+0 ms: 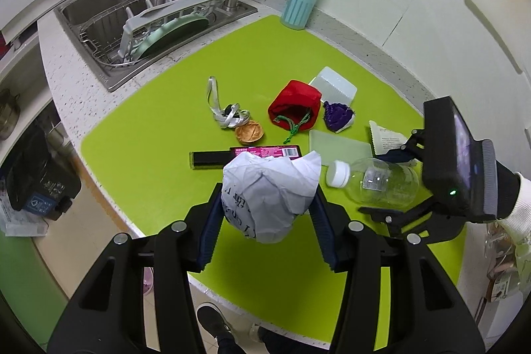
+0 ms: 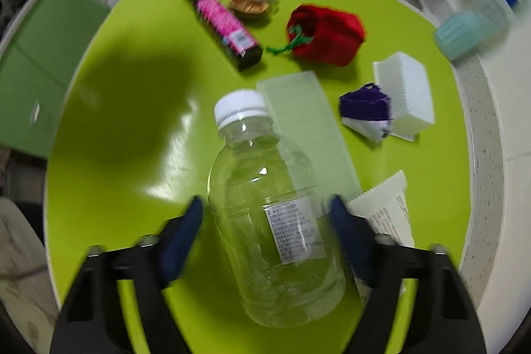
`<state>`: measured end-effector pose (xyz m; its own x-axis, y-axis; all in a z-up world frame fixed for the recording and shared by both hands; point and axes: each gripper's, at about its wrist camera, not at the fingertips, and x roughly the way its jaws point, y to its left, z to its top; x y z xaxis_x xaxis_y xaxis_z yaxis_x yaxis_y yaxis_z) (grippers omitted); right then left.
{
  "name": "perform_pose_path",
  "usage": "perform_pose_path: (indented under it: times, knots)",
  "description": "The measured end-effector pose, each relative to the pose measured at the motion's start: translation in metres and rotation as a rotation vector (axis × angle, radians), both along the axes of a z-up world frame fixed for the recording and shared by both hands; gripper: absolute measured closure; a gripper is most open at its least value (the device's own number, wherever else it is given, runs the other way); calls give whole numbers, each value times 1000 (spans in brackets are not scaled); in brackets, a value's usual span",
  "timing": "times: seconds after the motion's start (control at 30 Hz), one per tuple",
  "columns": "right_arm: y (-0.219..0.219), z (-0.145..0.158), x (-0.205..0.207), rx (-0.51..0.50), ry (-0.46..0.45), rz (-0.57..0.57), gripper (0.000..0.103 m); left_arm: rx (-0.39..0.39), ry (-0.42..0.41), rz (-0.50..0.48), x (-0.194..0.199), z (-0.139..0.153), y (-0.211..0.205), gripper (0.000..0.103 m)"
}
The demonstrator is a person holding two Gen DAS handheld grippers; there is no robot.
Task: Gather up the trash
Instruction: 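Carry paper and bottle down to the pink wastebasket with both tools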
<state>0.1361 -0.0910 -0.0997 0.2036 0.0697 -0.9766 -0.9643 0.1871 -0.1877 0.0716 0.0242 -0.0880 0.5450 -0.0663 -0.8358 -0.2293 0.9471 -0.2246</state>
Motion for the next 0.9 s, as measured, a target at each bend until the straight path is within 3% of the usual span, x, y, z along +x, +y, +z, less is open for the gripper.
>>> perform_pose_path:
  times: [0.2,0.33,0.5,0.67,0.9]
  knots:
    - [-1,-1,-2,-15,-24,18,42,-10,6,8,-5,-5,1,53]
    - [-6,8,2,27,-24,-49,44,-12,2,1,-6,-4,-1,53]
    - [-20,46,8,188,-2,-206,46,-9,-10,-8,-11,3,-1,53]
    - [-16,88,-8,352,28,-290,46,4,-32,8,-33,15,10,53]
    - [43,112,-62,517,103,-277,46,47,-40,127,-109,26,57,53]
